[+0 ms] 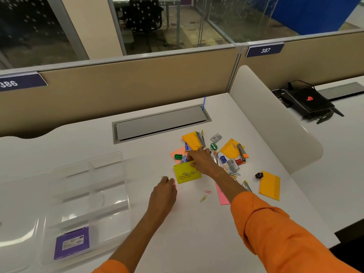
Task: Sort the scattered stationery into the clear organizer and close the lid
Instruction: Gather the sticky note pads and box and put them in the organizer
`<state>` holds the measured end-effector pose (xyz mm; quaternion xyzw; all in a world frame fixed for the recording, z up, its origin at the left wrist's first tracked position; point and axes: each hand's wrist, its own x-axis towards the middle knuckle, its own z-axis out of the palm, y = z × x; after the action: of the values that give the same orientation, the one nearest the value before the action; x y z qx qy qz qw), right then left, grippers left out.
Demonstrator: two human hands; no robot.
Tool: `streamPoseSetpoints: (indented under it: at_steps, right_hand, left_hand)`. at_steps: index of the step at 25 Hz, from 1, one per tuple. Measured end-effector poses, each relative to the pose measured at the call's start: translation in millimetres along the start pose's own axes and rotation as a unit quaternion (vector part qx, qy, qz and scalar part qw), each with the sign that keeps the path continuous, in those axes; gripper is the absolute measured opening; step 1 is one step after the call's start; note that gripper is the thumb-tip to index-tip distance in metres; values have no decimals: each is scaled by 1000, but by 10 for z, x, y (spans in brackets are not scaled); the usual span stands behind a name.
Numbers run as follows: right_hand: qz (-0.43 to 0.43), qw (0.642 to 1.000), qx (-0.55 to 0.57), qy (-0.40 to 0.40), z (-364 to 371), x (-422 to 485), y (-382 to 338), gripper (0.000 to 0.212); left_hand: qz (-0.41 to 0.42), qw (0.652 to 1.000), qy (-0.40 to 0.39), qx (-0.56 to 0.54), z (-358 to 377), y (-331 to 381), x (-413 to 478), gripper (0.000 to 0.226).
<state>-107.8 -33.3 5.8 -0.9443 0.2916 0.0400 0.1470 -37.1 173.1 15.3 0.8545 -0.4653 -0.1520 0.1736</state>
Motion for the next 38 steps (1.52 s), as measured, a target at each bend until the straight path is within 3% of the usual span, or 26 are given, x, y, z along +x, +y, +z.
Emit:
streamPoseSetpoints:
  at_steps: [11,17,21,27,30,32,35,38]
  right_hand:
    - [17,997,70,16,-24,-45,76,22]
    - [10,990,71,123,-218,-351,176,17]
    - [-7,981,33,193,-297,-551,244,16]
    - [-36,975,1,220,-454,-776,273,20]
    - [-52,979,25,194,-478,-830,193,18]
    - [-56,981,110,149,-464,-854,113,13]
    - [2,954,288,85,-495,-919,-19,8]
    - [67,927,363,66,-502,-949,-96,9]
  left_hand:
    - [-17,1000,20,-10,-106,-150,2,27]
    - [-24,998,55,-16,-197,-85,50,29]
    - [-12,1000,26,2,-263,-19,108,28]
    - [-1,1000,-25,0,-390,90,162,40]
    - [-46,992,-24,-116,-382,104,230,25]
    - [-75,971,-27,-224,-370,97,272,12]
    - [-107,921,-30,-372,-399,118,244,9]
    - [-147,869,-30,-471,-423,177,193,10]
